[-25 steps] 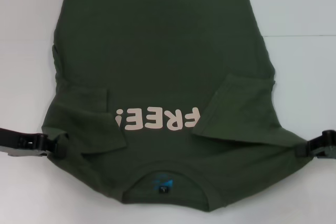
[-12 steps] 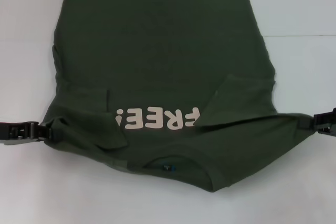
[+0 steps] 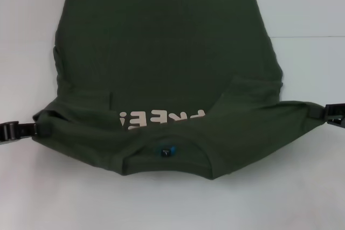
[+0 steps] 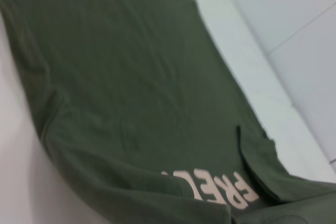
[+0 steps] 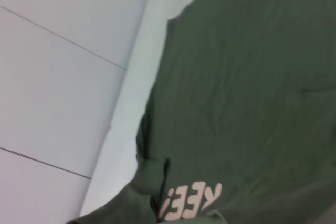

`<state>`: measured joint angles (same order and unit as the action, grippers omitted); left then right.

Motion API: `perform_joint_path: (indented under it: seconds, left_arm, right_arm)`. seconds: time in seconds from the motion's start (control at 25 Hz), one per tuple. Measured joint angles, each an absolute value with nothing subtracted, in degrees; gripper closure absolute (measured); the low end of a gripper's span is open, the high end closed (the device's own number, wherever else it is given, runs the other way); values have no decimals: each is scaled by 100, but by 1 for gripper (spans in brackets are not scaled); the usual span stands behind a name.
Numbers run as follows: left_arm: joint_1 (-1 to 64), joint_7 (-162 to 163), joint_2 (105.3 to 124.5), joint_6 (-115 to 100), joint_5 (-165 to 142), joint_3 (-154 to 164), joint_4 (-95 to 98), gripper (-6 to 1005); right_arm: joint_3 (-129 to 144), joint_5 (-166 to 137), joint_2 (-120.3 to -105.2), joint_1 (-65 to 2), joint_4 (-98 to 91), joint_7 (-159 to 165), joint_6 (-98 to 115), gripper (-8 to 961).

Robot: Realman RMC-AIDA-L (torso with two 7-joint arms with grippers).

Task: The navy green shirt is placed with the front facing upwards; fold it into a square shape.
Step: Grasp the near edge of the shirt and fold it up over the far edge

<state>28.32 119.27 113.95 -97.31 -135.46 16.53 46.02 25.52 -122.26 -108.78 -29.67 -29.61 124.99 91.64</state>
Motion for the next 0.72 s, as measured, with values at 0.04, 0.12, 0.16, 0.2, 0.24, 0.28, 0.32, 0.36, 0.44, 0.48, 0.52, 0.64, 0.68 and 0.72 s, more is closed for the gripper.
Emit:
perform_joint_path:
  seconds: [0.04,0.12,0.16,0.2,0.24,0.28,0.32,0.36,0.44,0.48,0.52,0.64,0.68,0.72]
  left_arm:
    - [2797,11845,11404,-9741,-13502,1609,4594,946]
    - [2660,11537,11462,-9735,-13330,1536,4515,946]
    - [2609,11406,11485,-9722,-13239,1523,4460,946]
    - [2609,11406,11485,-9722,-13239,1523,4460,946]
    - [2568,11285,11496,-9711,-13160,1493,4413,946]
    - [2519,11159,11510,-9706,-13085,1443,4360,947]
    - [2470,11029,11527,-9704,-13021,1379,4312,947]
    - [2434,10928,11539,-9704,-12966,1323,4280,947]
    - [2352,10738,11563,-9716,-12858,1245,4224,947]
    - [2313,10658,11577,-9728,-12805,1235,4205,947]
    - [2292,10615,11588,-9739,-12776,1235,4196,947]
    - [2195,10434,11640,-9763,-12714,1228,4181,947]
    - [2162,10369,11651,-9781,-12709,1226,4169,947]
    - [2128,10299,11662,-9818,-12687,1226,4156,947]
  right_arm:
    - [2540,-12178,-10886,-2959,-2959,12442,9191,923]
    - [2522,-12103,-10919,-2945,-2953,12324,9217,923]
    - [2513,-12073,-10937,-2938,-2951,12263,9229,924]
    - [2506,-12039,-10959,-2929,-2949,12187,9251,924]
    - [2492,-11997,-10979,-2915,-2948,12092,9302,924]
    - [2482,-11961,-10992,-2905,-2946,12006,9349,924]
    - [2469,-11920,-11001,-2891,-2946,11918,9410,924]
    - [2450,-11877,-11008,-2874,-2945,11799,9486,924]
    - [2407,-11821,-11011,-2832,-2945,11606,9612,924]
    - [2382,-11793,-11011,-2798,-2944,11486,9688,924]
    - [2363,-11771,-11012,-2765,-2944,11388,9761,924]
    - [2354,-11739,-11019,-2668,-2944,11112,9967,924]
    - [2355,-11738,-11022,-2639,-2944,11034,10021,924]
    - [2358,-11738,-11027,-2602,-2944,10920,10103,924]
